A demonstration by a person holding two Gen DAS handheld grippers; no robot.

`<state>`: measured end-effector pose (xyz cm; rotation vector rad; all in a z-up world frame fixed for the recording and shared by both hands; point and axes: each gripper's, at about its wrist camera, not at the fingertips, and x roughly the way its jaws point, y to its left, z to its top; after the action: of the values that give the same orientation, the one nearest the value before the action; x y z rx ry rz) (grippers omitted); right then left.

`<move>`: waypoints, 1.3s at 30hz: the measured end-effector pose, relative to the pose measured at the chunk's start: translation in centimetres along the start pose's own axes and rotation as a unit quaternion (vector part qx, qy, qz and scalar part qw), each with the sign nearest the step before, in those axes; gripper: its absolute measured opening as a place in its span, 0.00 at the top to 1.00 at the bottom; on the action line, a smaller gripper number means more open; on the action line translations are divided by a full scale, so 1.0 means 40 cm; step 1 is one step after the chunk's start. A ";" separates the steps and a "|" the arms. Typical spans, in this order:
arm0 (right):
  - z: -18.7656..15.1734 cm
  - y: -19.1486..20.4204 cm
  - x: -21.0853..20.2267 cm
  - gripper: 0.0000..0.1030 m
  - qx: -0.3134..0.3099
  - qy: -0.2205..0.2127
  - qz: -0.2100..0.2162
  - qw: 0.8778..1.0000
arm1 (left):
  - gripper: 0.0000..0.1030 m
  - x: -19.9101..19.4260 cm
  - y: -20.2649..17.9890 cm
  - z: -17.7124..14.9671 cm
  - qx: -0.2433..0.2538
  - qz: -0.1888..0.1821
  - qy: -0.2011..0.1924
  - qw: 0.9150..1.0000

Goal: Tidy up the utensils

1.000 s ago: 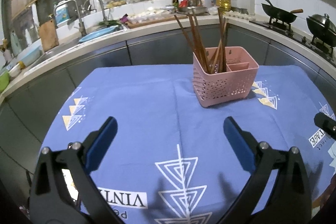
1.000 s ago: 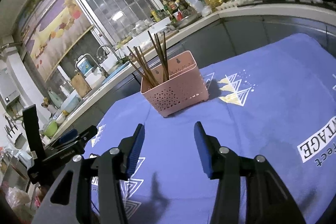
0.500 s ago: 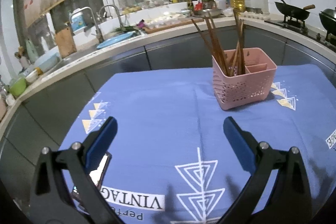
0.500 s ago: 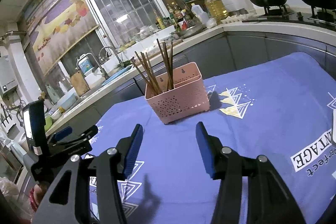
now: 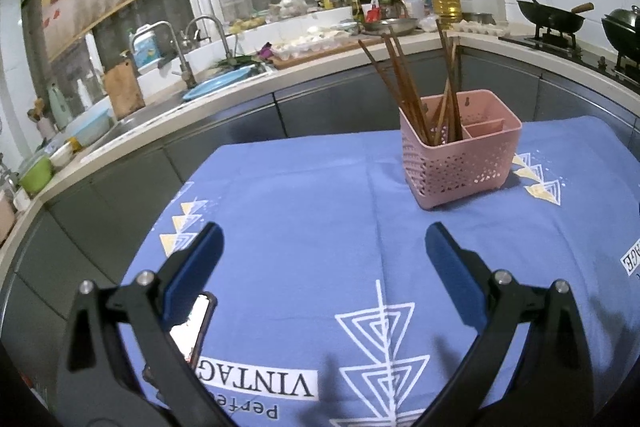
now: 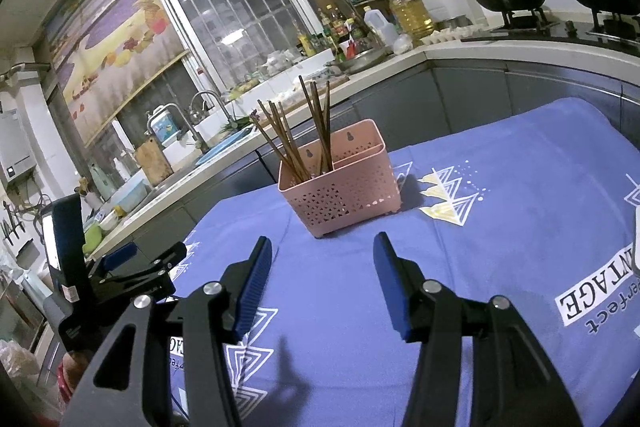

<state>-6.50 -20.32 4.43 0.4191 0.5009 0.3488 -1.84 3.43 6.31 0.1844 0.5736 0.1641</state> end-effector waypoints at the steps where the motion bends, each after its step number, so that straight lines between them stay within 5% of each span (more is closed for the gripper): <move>1: 0.000 -0.002 0.001 0.48 -0.001 0.000 0.001 1.000 | 0.06 0.000 0.000 0.000 0.000 0.003 0.000 1.000; 39: -0.013 -0.030 0.006 0.44 0.023 0.001 -0.004 1.000 | 0.06 0.034 0.037 -0.008 -0.020 0.015 0.011 1.000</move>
<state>-6.32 -21.10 3.36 0.4607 0.5125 0.3308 -1.02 5.18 5.67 0.1530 0.5900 0.2064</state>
